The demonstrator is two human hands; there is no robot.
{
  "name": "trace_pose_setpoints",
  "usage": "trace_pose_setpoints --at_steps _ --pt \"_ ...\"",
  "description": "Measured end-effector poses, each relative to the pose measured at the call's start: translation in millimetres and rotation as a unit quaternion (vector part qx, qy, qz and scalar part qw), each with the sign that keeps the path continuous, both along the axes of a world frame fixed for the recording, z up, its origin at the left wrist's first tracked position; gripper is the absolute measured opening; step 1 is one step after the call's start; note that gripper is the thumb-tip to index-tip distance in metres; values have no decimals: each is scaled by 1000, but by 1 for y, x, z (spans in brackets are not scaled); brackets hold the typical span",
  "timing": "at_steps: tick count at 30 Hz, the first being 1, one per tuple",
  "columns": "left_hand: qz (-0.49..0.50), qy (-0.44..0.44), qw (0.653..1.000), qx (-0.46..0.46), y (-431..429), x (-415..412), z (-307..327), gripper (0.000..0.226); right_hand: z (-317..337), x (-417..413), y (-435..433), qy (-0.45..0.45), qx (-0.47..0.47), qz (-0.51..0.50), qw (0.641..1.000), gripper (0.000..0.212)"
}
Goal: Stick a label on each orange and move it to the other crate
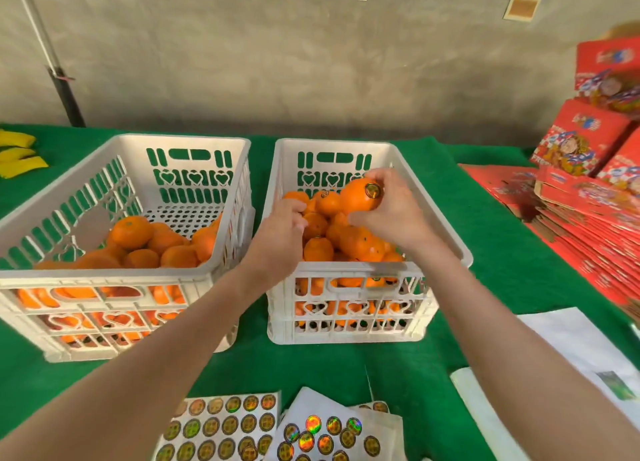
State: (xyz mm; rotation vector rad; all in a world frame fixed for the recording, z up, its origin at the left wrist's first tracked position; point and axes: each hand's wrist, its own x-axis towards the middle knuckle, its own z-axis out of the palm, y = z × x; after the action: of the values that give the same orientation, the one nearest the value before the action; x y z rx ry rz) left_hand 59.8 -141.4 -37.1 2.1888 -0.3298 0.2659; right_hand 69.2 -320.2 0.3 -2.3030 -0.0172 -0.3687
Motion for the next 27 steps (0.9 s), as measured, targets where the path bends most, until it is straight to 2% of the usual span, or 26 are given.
trace_pose_setpoints --at_steps 2,3,5,6,7,8,10,12,13,15,16,18,19,20,21,22,23,24,26,27 --pt "-3 17 999 47 -5 15 -11 33 -4 32 -21 123 -127 -9 984 57" --pt "1 22 997 71 -6 18 -18 33 -10 44 -28 188 -211 9 959 55" --pt "5 14 994 112 -7 23 -28 33 -26 59 -39 317 -369 63 871 43" --pt "6 8 993 118 -7 26 -31 33 -34 61 -41 364 -414 76 831 39" --pt "4 5 993 116 -7 27 -32 33 -42 61 -43 396 -433 79 806 44" --pt "2 4 994 112 -7 28 -33 34 -49 61 -46 408 -435 73 800 50" --pt "-3 1 994 111 -7 28 -32 33 -58 56 -50 413 -382 13 827 59" --pt "-7 2 993 118 -7 28 -31 32 -61 51 -51 410 -379 -3 830 47" --pt "-6 4 993 117 -7 26 -30 32 -59 48 -52 398 -402 18 824 37" --pt "-3 0 993 116 -7 23 -29 30 -52 47 -54 331 -389 44 859 34" --pt "-1 -5 993 118 -7 22 -28 29 -49 46 -52 261 -366 49 892 32" --pt "6 -16 993 120 -7 20 -28 27 -45 29 -47 20 -243 7 970 21" --pt "10 -21 993 118 -7 19 -28 26 -43 12 -40 -121 -139 -6 983 14" --pt "13 -24 993 117 -8 17 -28 25 -44 -7 -31 -216 -41 22 975 14" --pt "16 -26 993 117 -8 16 -29 24 -50 -32 -19 -245 18 72 967 18" --pt "19 -27 993 116 -9 15 -29 23 -65 -50 -11 -222 39 134 965 23" --pt "21 -30 993 113 -9 14 -30 23 -84 -68 -3 -131 19 184 974 26" --pt "24 -38 993 110 -10 12 -30 23 -104 -79 4 -5 -48 222 974 29" --pt "26 -61 992 105 -10 7 -31 22 -145 -92 10 209 -199 274 917 41" --pt "21 -71 992 103 -10 4 -32 21 -165 -95 10 272 -231 280 891 47"
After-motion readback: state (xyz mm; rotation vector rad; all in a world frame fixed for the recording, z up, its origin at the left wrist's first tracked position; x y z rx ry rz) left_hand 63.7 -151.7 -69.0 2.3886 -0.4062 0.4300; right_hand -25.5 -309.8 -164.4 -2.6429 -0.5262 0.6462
